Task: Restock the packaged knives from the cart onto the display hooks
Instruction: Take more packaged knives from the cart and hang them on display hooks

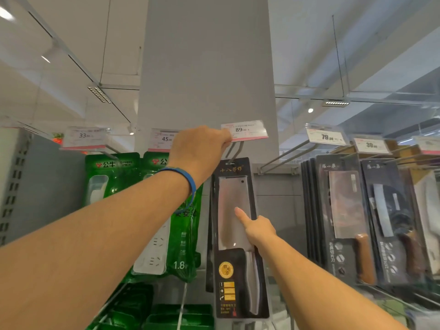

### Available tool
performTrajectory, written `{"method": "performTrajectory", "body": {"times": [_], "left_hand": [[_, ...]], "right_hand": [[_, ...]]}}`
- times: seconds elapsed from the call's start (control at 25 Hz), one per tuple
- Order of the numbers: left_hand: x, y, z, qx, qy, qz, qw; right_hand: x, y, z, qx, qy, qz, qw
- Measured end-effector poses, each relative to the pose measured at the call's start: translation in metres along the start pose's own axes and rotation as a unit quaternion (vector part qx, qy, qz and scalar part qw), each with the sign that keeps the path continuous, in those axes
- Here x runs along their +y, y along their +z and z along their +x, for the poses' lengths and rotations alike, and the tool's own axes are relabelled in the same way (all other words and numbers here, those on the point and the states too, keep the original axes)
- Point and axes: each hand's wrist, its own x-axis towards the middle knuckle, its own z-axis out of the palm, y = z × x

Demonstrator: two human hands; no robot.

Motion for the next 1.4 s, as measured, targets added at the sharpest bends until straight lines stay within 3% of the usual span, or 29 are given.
{"method": "performTrajectory", "body": {"times": [0.12,0.2,0.28,0.4,0.52,0.72,0.84,0.96,1.16,1.28,1.4], "left_hand": [[0.001,0.012,-0.029,0.055,-0.057,-0.117,0.99],[0.007,0.029,-0.065,0.059,-0.105,-0.224,0.967],[0.022,0.052,-0.113,0.025,-0.157,-0.333,0.929],[0.06,0.083,-0.182,-0.078,-0.247,-0.455,0.852],[0.107,0.089,-0.221,-0.114,-0.34,-0.569,0.74],[0.216,0.053,-0.281,-0.184,-0.346,-0.671,0.63],[0.301,0.028,-0.351,-0.314,-0.343,-0.69,0.555],[0.382,-0.005,-0.421,-0.463,-0.339,-0.675,0.464],[0.5,-0.073,-0.516,-0.635,-0.322,-0.603,0.36],[0.564,-0.127,-0.561,-0.737,-0.269,-0.557,0.273],[0.62,-0.17,-0.581,-0.782,-0.172,-0.539,0.262]], "right_hand": [[0.033,-0.002,-0.008,-0.025,0.016,-0.117,0.993],[0.072,-0.003,-0.025,0.01,0.015,-0.205,0.979],[0.098,-0.011,-0.043,0.048,-0.012,-0.19,0.98],[0.113,-0.035,-0.077,0.036,-0.063,-0.043,0.996],[0.128,-0.072,-0.122,0.02,-0.133,0.008,0.991],[0.199,-0.17,-0.229,0.032,-0.137,0.055,0.988],[0.279,-0.227,-0.328,0.061,-0.047,0.02,0.997],[0.357,-0.27,-0.443,0.13,0.123,0.023,0.984],[0.449,-0.326,-0.643,0.214,0.384,0.018,0.898],[0.47,-0.35,-0.747,0.278,0.482,0.026,0.831],[0.478,-0.368,-0.822,0.323,0.531,0.024,0.783]]}}
